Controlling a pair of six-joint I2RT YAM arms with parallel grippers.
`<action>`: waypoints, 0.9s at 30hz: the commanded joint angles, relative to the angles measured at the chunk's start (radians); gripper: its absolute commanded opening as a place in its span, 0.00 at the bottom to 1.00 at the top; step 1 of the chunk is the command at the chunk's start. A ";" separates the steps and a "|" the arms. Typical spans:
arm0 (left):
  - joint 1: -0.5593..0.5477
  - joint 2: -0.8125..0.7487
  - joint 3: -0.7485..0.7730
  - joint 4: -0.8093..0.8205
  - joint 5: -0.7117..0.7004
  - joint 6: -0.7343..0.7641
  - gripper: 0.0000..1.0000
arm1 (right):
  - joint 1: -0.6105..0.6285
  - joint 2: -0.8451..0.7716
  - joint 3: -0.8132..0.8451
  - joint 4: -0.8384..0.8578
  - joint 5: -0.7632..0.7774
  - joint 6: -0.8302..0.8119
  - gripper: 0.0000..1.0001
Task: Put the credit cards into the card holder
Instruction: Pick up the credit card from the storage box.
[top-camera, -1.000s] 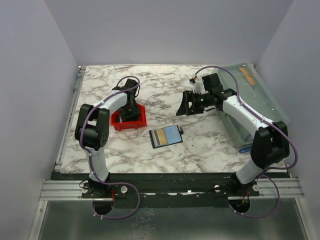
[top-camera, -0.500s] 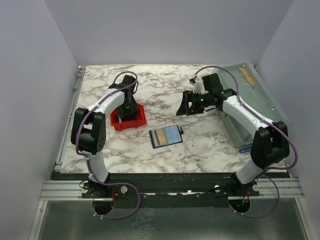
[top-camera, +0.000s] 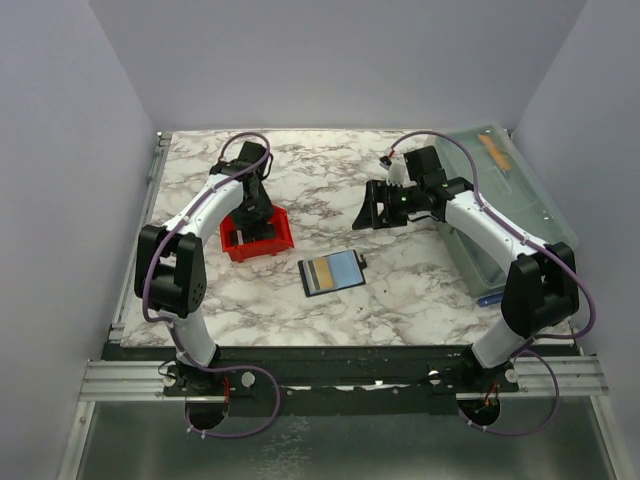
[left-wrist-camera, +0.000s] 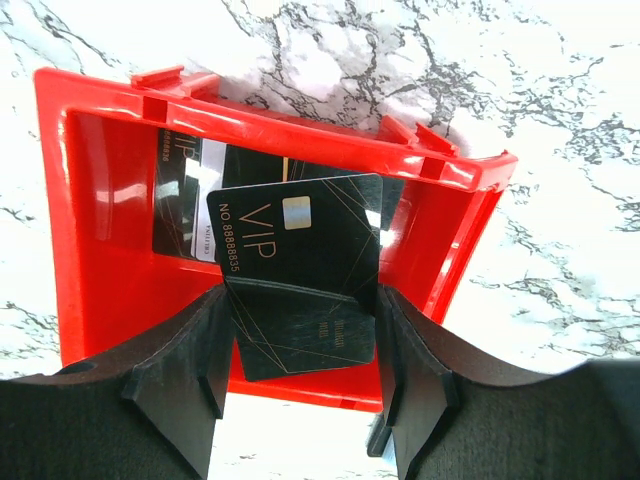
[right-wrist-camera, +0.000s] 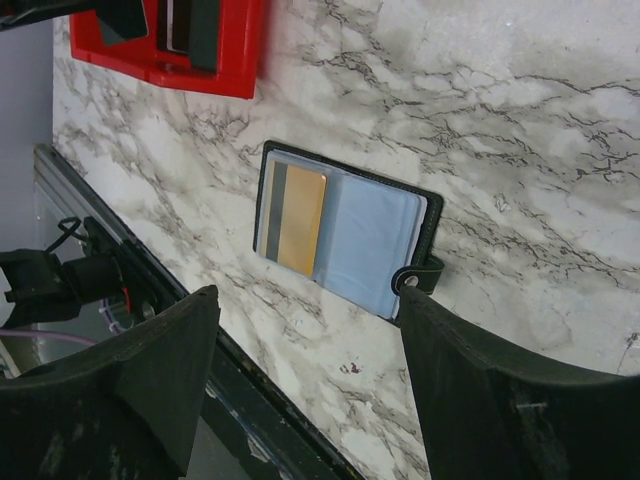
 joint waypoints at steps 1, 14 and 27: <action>0.016 -0.060 0.034 -0.023 -0.049 0.012 0.28 | -0.002 0.045 0.050 0.032 0.048 0.040 0.76; 0.058 -0.179 -0.106 0.104 0.110 -0.018 0.23 | 0.082 0.251 0.196 0.357 -0.025 0.352 0.74; 0.074 -0.406 -0.387 0.440 0.292 0.123 0.21 | 0.126 0.529 0.393 0.639 -0.268 0.625 0.68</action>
